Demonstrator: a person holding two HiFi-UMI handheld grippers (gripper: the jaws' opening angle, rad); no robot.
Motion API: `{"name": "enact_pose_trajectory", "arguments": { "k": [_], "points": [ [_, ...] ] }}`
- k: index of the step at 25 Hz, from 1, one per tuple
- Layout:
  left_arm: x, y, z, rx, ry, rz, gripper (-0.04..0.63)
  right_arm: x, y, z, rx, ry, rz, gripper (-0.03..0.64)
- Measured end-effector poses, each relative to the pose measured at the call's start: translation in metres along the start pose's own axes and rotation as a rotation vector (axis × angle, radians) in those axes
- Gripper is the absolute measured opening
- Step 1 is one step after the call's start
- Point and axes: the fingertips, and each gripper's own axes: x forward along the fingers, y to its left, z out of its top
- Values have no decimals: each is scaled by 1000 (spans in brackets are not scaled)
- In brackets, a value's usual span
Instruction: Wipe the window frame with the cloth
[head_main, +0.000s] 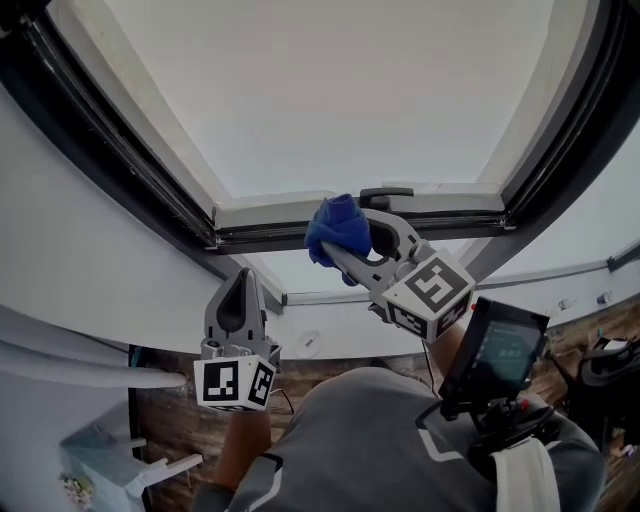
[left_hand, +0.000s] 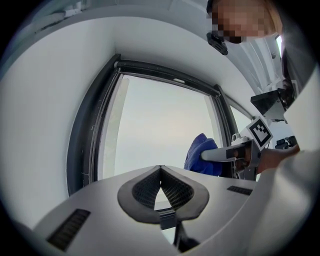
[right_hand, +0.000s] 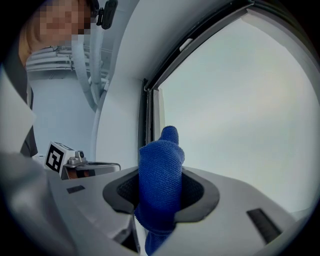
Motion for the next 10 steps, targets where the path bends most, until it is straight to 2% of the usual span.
{"name": "enact_pose_trajectory", "arguments": {
  "k": [4,10],
  "points": [
    [-1,2,0,-15,-5,5,8,0,2,2,-24,-3,8,173],
    [-2,1,3,-28,-4,-19,8,0,-4,-1,-5,-3,-23,173]
  ]
}}
